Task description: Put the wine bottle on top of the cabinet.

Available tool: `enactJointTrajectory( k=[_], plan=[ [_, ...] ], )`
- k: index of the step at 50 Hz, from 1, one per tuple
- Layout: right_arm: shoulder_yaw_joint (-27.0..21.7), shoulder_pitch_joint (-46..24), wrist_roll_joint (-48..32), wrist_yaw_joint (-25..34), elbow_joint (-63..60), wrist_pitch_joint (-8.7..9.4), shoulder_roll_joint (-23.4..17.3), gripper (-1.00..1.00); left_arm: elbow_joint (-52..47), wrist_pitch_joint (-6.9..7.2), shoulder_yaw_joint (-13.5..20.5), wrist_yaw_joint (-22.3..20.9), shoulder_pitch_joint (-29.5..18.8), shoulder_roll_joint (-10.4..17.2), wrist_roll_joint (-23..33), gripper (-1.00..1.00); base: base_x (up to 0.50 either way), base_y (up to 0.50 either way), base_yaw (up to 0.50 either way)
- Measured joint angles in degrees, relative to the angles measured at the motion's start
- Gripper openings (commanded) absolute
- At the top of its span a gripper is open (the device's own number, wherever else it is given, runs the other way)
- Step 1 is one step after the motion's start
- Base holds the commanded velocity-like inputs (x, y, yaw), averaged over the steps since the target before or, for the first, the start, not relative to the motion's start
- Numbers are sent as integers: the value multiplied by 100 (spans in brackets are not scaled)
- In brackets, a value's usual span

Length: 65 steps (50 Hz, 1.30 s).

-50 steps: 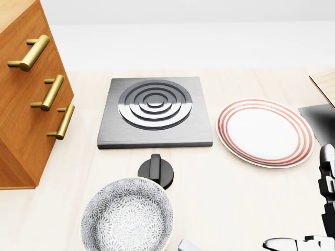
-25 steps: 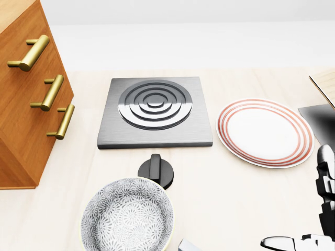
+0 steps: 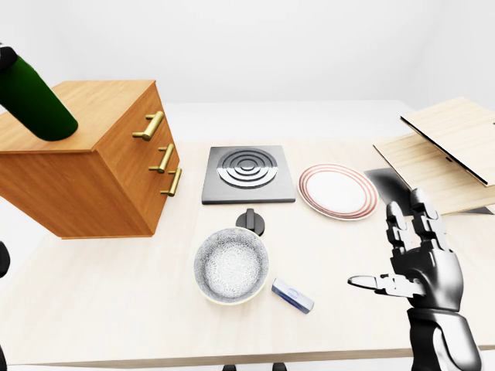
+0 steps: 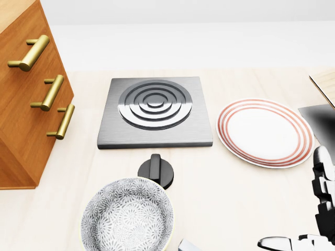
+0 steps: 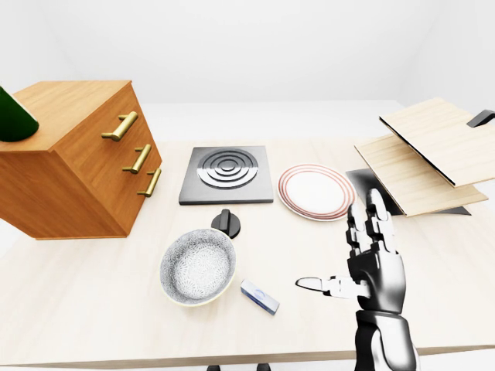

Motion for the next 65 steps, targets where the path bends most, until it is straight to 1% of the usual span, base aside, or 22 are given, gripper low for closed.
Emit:
enactJointTrajectory(
  k=[1,5,18,19,21,22,24,26,29,31,38,42,49,51,52,58,62,65],
  plan=[
    [3,1,0,-3,-5,0,0,100,1,0,2,17,0,-3,10,8,0,0,0],
    [14,0,0,-12,-13,0,-1,100,-6,0,16,72,-7,-14,41,6,0,0,0],
    [66,-1,-20,-39,-43,0,-9,100,-11,0,44,188,18,-47,100,13,0,0,0],
    [69,0,-22,-39,-40,0,-9,100,-10,0,40,192,13,-48,107,17,0,0,0],
    [72,2,-25,-38,-32,0,-9,100,-11,0,38,198,5,-51,117,40,0,0,0],
    [73,3,-25,-38,-29,0,-10,100,-11,0,37,199,3,-52,122,30,0,0,0],
    [70,4,-22,-38,-26,0,-12,100,-13,0,39,198,2,-51,132,33,0,0,0],
    [68,5,-21,-39,-25,0,-12,100,-15,0,49,197,24,-54,131,14,0,0,0],
    [67,10,-22,-39,-25,0,-11,100,-19,0,55,196,24,-50,137,22,0,0,0],
    [65,13,-20,-38,-23,0,-10,100,-20,0,56,194,28,-49,139,40,0,0,0],
    [65,19,-26,-36,-12,0,-5,100,-20,0,60,191,50,-40,139,45,0,0,0],
    [70,20,-30,-36,-4,0,-3,100,-20,0,61,193,57,-38,140,43,0,0,0],
    [74,19,-33,-34,23,0,-4,100,-18,0,65,199,54,-22,144,54,0,0,0],
    [75,20,-34,-34,29,0,-5,100,-18,0,65,203,46,-14,146,61,0,0,0],
    [76,20,-35,-35,31,0,-5,100,-18,0,65,204,43,-10,147,100,0,0,0],
    [77,25,-34,-36,34,0,-7,100,-23,0,106,276,31,40,111,100,0,0,0],
    [76,34,-33,-37,12,0,-5,100,-48,0,202,543,63,127,-4,100,0,0,0],
    [80,34,-38,-38,5,0,-2,100,-110,0,270,737,158,242,-139,100,0,0,0]
  ],
)
